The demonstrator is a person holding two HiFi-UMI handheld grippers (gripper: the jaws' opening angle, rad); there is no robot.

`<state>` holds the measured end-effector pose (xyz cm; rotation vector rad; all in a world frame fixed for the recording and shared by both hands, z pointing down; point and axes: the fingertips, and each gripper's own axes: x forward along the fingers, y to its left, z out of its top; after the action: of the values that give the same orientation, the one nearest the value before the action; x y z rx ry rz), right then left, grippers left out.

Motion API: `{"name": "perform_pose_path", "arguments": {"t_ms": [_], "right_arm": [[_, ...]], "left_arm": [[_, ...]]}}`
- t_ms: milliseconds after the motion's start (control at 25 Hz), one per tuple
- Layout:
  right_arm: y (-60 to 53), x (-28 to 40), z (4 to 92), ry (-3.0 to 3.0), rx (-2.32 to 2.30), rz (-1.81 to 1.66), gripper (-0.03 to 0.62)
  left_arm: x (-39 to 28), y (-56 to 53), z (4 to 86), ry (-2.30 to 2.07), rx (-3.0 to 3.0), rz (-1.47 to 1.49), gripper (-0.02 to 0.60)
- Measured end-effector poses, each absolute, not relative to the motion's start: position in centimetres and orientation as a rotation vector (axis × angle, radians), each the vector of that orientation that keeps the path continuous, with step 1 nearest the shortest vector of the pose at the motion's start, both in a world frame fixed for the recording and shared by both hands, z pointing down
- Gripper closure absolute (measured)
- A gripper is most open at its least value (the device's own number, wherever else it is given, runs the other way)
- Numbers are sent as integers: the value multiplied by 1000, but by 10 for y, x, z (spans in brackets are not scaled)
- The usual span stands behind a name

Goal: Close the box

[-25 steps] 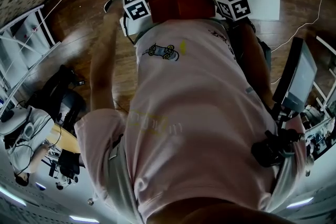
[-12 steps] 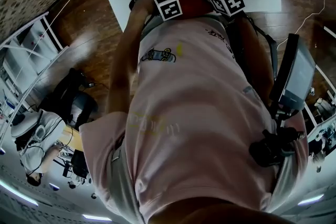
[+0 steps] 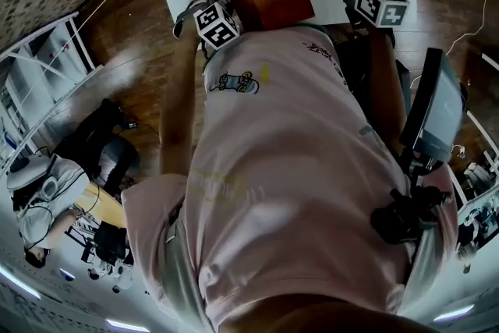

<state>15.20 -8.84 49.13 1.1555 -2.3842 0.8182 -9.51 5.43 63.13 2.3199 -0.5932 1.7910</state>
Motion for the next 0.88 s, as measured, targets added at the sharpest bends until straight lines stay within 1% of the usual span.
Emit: {"name": "perform_pose_path", "arguments": {"t_ms": [80, 160, 280, 400, 440, 480, 520, 600, 640, 760, 840, 880], "right_arm": [[-97, 158, 480, -2405, 1177, 795, 405], [-96, 147, 486, -2408, 1133, 771, 405], [-80, 113, 518, -2382, 1022, 757, 405], [-58, 83, 556, -2296, 913, 682, 404], [-53, 78, 563, -2278, 908, 672, 404], [-51, 76, 566, -2274, 921, 680, 413], [-51, 76, 567, -2278, 939, 696, 414], [-53, 77, 566, -2295, 956, 724, 413], [-54, 77, 566, -2301, 953, 739, 413], [-53, 79, 565, -2293, 915, 756, 413], [-51, 88, 557, -2289, 902, 712, 413], [-52, 96, 548, -2302, 927, 695, 414]], "left_arm": [[-83, 46, 637, -597, 2348, 1818, 494], [-64, 35, 638, -594, 2380, 1830, 492], [-41, 16, 637, -631, 2420, 1922, 491], [-37, 1, 636, -704, 2426, 1996, 486], [-39, -1, 635, -727, 2415, 1984, 467], [-43, -2, 634, -753, 2407, 1953, 389], [-47, -2, 632, -764, 2404, 1916, 294], [-56, 3, 632, -682, 2386, 1881, 129], [-62, 9, 633, -611, 2367, 1892, 62], [-87, 26, 629, -543, 2327, 1900, 58], [-109, 35, 617, -668, 2303, 1785, 65], [-121, 39, 606, -775, 2287, 1664, 80]]}}
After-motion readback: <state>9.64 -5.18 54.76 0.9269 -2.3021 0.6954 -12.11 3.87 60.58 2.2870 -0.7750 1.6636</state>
